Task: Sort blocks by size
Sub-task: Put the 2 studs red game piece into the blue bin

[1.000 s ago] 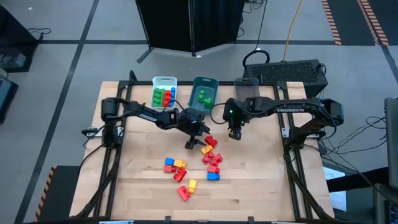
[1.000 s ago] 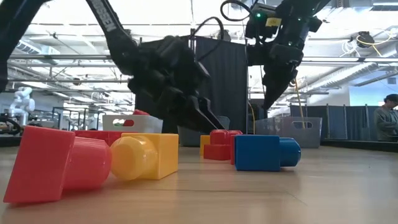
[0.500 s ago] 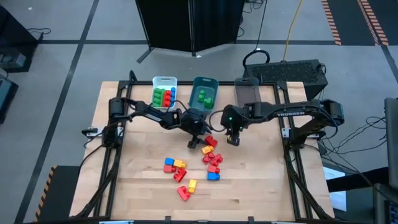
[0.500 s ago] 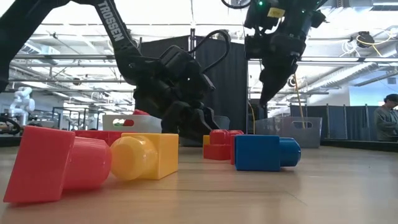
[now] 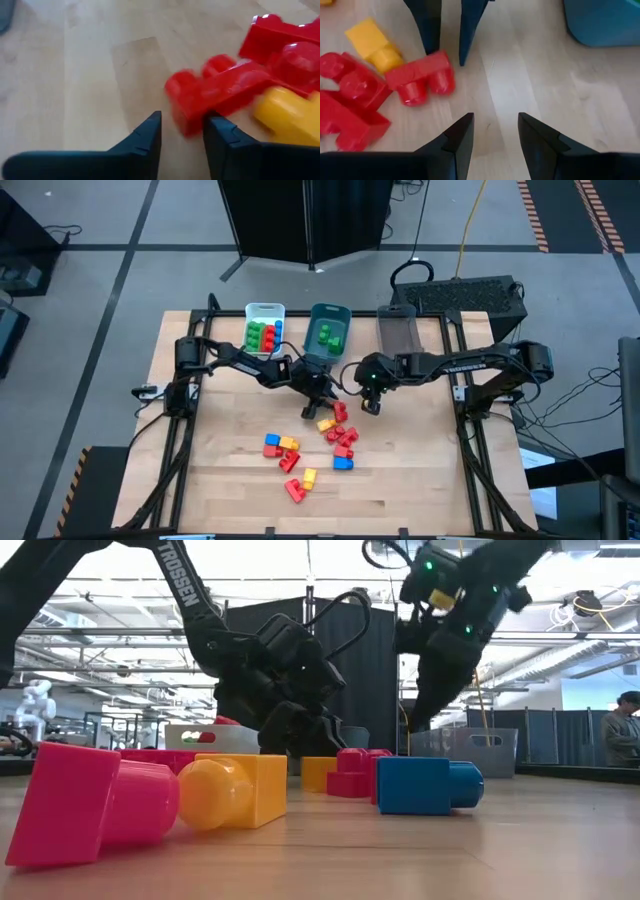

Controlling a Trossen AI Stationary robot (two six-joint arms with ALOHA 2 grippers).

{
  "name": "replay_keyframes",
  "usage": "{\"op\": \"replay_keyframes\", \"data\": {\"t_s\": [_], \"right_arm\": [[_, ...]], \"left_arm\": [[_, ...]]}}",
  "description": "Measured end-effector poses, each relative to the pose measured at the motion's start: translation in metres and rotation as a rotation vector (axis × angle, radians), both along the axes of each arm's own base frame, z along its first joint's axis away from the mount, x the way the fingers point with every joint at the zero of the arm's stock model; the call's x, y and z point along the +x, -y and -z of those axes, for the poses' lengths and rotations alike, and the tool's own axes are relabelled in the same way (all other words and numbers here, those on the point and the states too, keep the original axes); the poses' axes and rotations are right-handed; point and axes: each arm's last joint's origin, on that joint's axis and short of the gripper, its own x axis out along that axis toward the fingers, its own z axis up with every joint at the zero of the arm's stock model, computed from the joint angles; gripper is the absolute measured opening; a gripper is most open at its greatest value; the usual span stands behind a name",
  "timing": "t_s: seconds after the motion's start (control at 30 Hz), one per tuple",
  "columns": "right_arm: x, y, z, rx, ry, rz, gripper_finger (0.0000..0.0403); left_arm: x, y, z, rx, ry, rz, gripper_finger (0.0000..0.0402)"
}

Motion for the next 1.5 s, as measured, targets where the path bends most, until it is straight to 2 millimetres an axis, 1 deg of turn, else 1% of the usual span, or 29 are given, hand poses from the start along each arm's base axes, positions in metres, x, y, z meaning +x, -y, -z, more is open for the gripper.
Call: {"op": "replay_keyframes", "data": {"t_s": [0.07, 0.17, 0.43, 0.53, 0.63, 0.77, 0.87, 0.97, 1.1, 1.2, 1.3, 1.4, 1.5], "right_arm": [[-0.002, 0.0, 0.009, 0.003, 0.037, 0.012, 0.0139], [-0.002, 0.0, 0.015, 0.001, 0.089, 0.016, 0.0139], [-0.001, -0.004, 0.016, -0.035, 0.123, -0.034, 0.0139], [-0.001, -0.004, 0.016, -0.04, 0.122, -0.037, 0.0139], [-0.001, -0.004, 0.016, -0.046, 0.121, -0.046, 0.0139], [-0.001, -0.003, 0.016, -0.079, 0.11, -0.016, 0.0139], [-0.003, -0.002, 0.018, -0.094, 0.086, -0.003, 0.0139], [-0.003, -0.004, 0.018, -0.076, 0.084, -0.057, 0.0139], [-0.001, -0.005, 0.017, -0.068, 0.106, -0.161, 0.0142], [-0.001, -0.006, 0.016, -0.14, 0.104, -0.277, 0.0151], [0.002, -0.005, 0.017, -0.238, 0.113, -0.385, 0.0171], [0.009, -0.001, 0.022, -0.306, 0.133, -0.476, 0.0198], [0.016, -0.001, 0.031, -0.311, 0.139, -0.576, 0.0229]], "left_arm": [[0.0, -0.003, 0.0, -0.016, -0.006, -0.029, 0.0078], [-0.001, -0.009, 0.0, -0.053, -0.014, -0.077, 0.0056], [-0.003, -0.02, -0.005, -0.089, 0.0, -0.134, 0.0009], [-0.003, -0.02, -0.003, -0.092, -0.015, -0.134, 0.0001], [-0.004, -0.02, -0.003, -0.092, -0.017, -0.135, 0.0005], [-0.004, -0.021, -0.006, -0.135, -0.026, -0.169, 0.0018], [-0.007, -0.025, -0.02, -0.169, 0.003, -0.204, 0.0038], [-0.012, -0.027, -0.036, -0.185, 0.033, -0.198, 0.0068], [-0.018, -0.021, -0.05, -0.241, 0.026, -0.114, 0.0118], [-0.018, -0.01, -0.05, -0.278, -0.001, -0.064, 0.0153], [-0.016, 0.003, -0.047, -0.235, -0.026, -0.055, 0.0175], [-0.015, 0.014, -0.044, -0.176, -0.06, -0.103, 0.0182], [-0.015, 0.021, -0.042, -0.138, -0.082, -0.13, 0.0183]]}}
